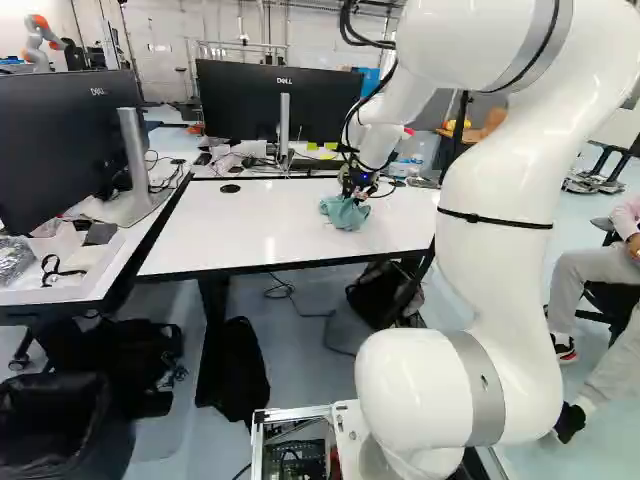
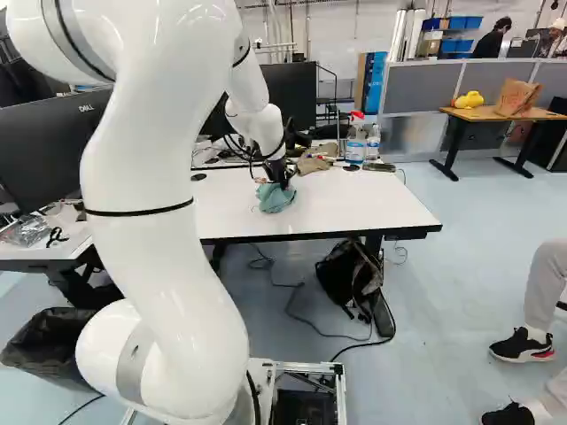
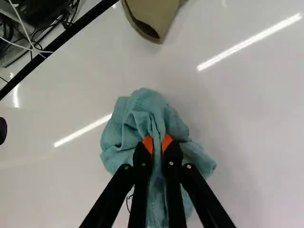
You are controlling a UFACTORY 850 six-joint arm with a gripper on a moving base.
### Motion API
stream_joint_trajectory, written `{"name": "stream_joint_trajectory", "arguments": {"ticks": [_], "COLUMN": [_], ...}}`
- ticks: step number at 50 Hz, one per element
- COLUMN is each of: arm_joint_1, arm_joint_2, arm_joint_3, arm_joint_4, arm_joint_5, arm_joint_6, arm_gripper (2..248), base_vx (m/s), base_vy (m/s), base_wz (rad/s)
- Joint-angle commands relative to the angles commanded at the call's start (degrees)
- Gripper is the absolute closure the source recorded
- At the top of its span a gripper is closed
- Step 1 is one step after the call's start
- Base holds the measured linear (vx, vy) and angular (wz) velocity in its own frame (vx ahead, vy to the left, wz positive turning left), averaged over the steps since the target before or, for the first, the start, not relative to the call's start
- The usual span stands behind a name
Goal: Clean the table with the green towel
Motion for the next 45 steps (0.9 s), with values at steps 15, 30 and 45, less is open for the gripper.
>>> {"name": "stream_joint_trajectory", "arguments": {"ticks": [15,30,45], "arm_joint_1": [2.1,4.5,6.6], "arm_joint_2": [-1.7,-0.4,2.2], "arm_joint_3": [-2.2,-0.5,2.8], "arm_joint_4": [0.0,0.0,0.0], "arm_joint_5": [0.0,0.0,0.0], "arm_joint_6": [0.0,0.0,0.0], "arm_gripper": [209,209,209], "base_vx": [0.0,0.0,0.0], "base_vy": [0.0,0.0,0.0], "base_wz": [0.0,0.0,0.0]}}
